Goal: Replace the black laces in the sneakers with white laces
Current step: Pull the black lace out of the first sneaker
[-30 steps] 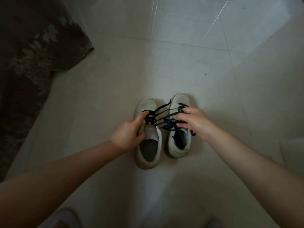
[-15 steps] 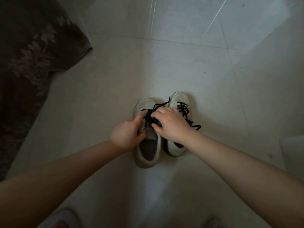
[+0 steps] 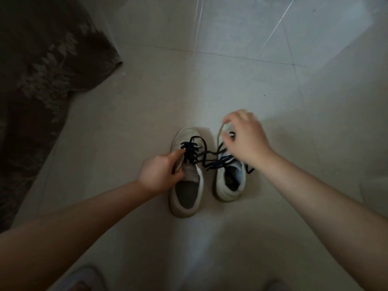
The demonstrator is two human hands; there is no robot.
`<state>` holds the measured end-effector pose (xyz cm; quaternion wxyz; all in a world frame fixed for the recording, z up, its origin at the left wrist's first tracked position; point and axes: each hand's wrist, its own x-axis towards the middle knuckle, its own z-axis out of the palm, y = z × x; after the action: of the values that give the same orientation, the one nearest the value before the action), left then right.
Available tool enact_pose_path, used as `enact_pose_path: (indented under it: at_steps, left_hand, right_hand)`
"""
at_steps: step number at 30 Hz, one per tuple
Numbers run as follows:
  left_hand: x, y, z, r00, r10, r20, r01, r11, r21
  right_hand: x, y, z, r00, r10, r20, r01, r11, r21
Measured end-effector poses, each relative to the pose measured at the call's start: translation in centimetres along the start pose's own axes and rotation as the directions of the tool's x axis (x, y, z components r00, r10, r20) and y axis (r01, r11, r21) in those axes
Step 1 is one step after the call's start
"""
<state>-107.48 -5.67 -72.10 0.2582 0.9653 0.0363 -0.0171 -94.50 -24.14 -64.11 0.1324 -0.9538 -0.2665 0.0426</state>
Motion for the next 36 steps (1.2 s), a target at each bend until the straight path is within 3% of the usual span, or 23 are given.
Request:
enact_pose_path:
  at_steps: [3,5,11,14,18,21,24,26,29,33,36]
  left_hand:
    - [-0.2,-0.2,-0.2,0.998,0.022,-0.059,-0.021,1.000,0.004]
    - [-0.4,-0.4,-0.4,0.995,0.024,-0.093,-0.024,1.000,0.003]
    - [-1.8,-1.7,-1.5,0.992,-0.030,-0.126,0.029,1.000,-0.011]
    - [-2.3,-2.2,-2.1,0.992,-0.076,-0.101,0.068,0.994,-0.089]
    - [-2.4,-2.1,-2.4,0.992,-0.092,-0.083,0.082,0.990,-0.116]
    - [-2.4,-1.7,-2.2,0.990,-0.123,-0.066,0.112,0.981,-0.156]
    - [-2.2,-1.3,-1.9,0.987,-0.141,-0.072,0.126,0.975,-0.182]
    - [-2.0,-1.3,-1.8,0.987,-0.143,-0.073,0.127,0.972,-0.195]
    - [-2.1,-1.4,-1.7,0.985,-0.161,-0.063,0.145,0.967,-0.211]
    - [-2.4,-1.3,-1.7,0.980,-0.188,-0.068,0.172,0.967,-0.187]
    - [-2.9,-0.6,-1.2,0.982,-0.107,-0.156,0.094,0.991,-0.091]
  right_hand:
    - [-1.1,-4.0,2.3,0.911,-0.320,0.260,0.339,0.940,-0.030]
    - [-1.4,-5.6,3.9,0.863,-0.322,0.389,0.373,0.926,-0.062]
    - [-0.6,-4.6,3.9,0.916,-0.221,0.336,0.208,0.975,0.076]
    - [0.3,-1.6,2.7,0.973,-0.037,0.228,0.010,0.993,0.118]
    - [0.9,1.6,1.2,0.974,0.147,0.170,-0.160,0.985,0.069]
    - [-0.1,0.0,1.7,0.983,-0.019,0.184,0.008,0.998,0.057]
    - [-1.4,-4.0,2.7,0.929,-0.274,0.251,0.248,0.960,0.130]
    - [-1.7,-6.3,3.7,0.901,-0.306,0.309,0.294,0.952,0.085]
    - [-1.1,-7.5,5.0,0.909,-0.084,0.408,0.082,0.996,0.023]
    - [-0.3,-7.1,5.2,0.801,0.104,0.589,-0.330,0.898,0.291]
    - [-0.4,-6.7,5.1,0.784,0.104,0.612,-0.342,0.895,0.286]
